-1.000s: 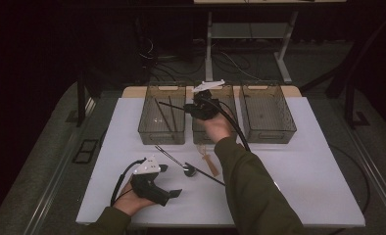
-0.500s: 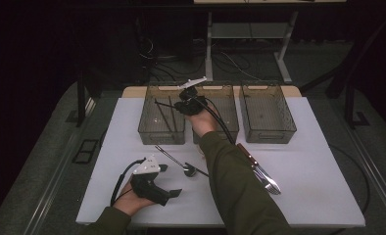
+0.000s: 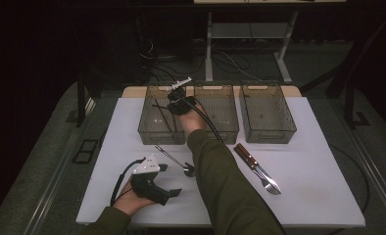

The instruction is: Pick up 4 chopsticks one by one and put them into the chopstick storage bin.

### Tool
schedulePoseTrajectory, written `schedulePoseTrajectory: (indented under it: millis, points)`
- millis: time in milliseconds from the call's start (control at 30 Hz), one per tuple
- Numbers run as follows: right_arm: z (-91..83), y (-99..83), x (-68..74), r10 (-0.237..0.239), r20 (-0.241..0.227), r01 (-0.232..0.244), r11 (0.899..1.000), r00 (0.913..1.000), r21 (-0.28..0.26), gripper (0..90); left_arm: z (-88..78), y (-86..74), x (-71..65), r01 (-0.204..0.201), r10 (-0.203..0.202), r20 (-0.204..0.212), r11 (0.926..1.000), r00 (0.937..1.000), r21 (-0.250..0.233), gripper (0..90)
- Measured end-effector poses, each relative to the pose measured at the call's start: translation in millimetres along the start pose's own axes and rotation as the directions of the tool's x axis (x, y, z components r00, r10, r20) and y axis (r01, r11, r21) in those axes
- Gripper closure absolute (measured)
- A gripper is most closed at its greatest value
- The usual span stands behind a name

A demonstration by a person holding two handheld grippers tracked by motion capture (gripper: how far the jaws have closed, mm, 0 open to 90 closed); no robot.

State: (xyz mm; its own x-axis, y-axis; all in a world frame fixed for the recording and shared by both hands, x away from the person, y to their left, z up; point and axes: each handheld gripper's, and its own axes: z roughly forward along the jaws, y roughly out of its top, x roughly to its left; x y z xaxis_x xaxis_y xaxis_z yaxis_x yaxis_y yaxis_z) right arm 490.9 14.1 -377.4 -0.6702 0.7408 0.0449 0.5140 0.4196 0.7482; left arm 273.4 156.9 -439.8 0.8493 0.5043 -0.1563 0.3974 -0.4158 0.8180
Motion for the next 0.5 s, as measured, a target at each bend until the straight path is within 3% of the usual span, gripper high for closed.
schedulePoseTrajectory:
  millis: [33,100,200,500]
  points:
    - [1.5,0.0,0.2,0.006,-0.004,-0.006,1.0,1.0,-0.005,82.6,-0.2,0.1,0.1,-0.002,0.002,0.001,1.0,1.0,0.0,0.0]
    - [1.8,0.2,1.4,0.004,0.008,-0.004,1.0,1.0,-0.017,68.7,-0.7,0.2,0.3,-0.006,0.006,0.0,1.0,1.0,-0.002,0.0]
    - [-1.3,0.3,2.0,0.001,0.001,-0.001,1.0,1.0,-0.009,59.2,-0.9,0.2,0.8,-0.009,0.009,0.0,0.9999,1.0,-0.004,0.0]
    - [-19.4,-1.9,-0.6,0.029,-0.061,-0.029,1.0,0.9977,-0.009,50.9,-0.5,0.4,0.3,-0.011,0.011,0.002,0.9999,0.9999,-0.003,0.0]
